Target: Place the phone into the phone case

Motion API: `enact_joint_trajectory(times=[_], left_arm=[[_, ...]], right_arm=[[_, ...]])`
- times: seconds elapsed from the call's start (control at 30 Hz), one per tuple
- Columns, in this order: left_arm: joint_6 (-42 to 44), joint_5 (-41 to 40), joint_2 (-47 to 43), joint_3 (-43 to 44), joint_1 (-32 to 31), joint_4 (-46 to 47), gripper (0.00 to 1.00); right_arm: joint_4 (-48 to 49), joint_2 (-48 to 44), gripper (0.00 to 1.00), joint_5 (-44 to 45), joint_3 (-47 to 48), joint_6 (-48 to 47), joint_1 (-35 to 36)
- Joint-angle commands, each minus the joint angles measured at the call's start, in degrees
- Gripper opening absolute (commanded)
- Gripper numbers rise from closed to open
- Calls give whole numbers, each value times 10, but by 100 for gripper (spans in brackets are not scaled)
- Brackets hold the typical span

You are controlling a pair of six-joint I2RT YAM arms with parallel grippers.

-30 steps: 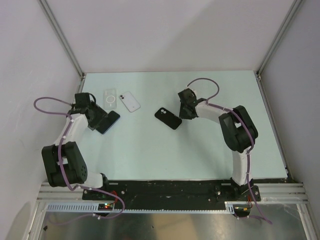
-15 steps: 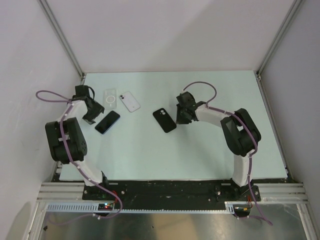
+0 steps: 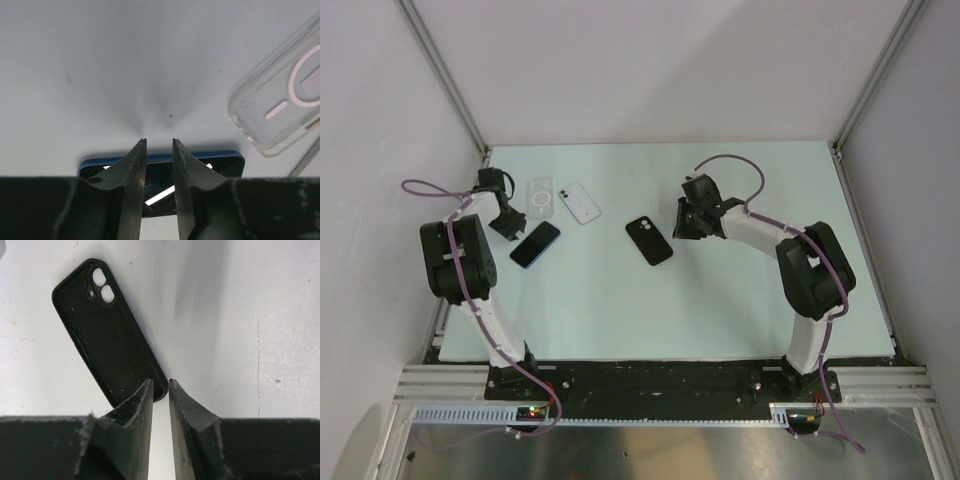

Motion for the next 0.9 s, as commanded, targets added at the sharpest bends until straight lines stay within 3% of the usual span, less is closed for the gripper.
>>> enact_joint_trajectory(times=[0.0,0.3,0.87], left_arm=[[-8,-16,13,14,-10,-3,31],[-21,-13,15,-3,-46,-2,29],[-50,-9,-114,-156,-147,0,25]], right_arm=[[20,-36,24,-10,0,-7,-5],[18,-37,24,-13,0,-9,-7],[3,-49,23,-17,0,-18,2]])
